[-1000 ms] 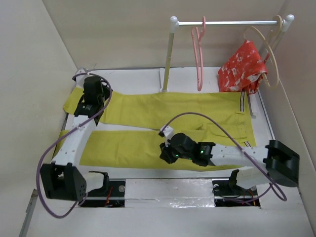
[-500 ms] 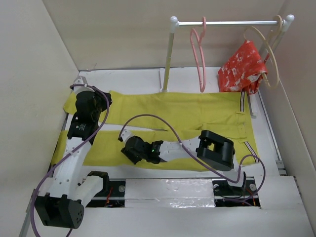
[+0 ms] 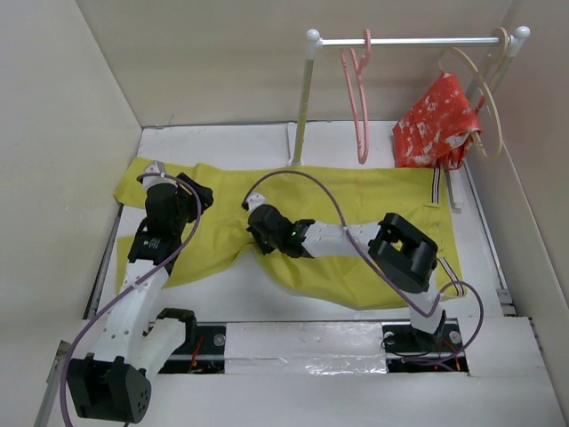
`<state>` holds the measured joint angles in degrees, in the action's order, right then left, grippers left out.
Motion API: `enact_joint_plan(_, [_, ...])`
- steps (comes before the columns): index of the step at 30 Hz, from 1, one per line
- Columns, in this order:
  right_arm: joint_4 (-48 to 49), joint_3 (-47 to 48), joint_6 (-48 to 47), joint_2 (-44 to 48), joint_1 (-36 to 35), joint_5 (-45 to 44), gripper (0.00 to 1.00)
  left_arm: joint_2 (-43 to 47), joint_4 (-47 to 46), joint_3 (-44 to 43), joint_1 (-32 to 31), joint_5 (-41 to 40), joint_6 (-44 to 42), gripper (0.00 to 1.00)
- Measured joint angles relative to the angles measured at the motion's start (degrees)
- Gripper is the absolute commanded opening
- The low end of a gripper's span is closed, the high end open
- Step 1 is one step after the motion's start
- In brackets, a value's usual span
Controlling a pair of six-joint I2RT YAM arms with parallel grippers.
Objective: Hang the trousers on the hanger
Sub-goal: Fold the trousers at the center of the board.
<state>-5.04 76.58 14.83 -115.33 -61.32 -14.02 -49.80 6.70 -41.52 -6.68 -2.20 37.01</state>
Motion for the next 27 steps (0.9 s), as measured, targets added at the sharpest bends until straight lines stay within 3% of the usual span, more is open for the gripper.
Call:
enact_joint_plan(8, [5.1, -7.9, 1.3, 5.3, 5.0, 3.9, 0.00, 6.1, 4.8, 8.9, 0.0, -7.9, 10.7, 0.57])
enact_joint_plan(19, [9.8, -9.7, 2.3, 5.2, 7.3, 11.8, 0.01, 13.1, 25.8, 10.5, -0.2, -22.1, 28.7, 0.53])
enact_joint_plan(23, [10.7, -10.4, 3.2, 5.4, 9.6, 15.8, 0.01, 10.4, 28.9, 10.5, 2.9, -25.5, 31.4, 0.50])
enact_joint_plan(27, [13.1, -12.0, 4.1, 6.2, 12.2, 19.6, 0.01, 0.8, 29.5, 10.4, 4.9, -26.1, 33.6, 0.46])
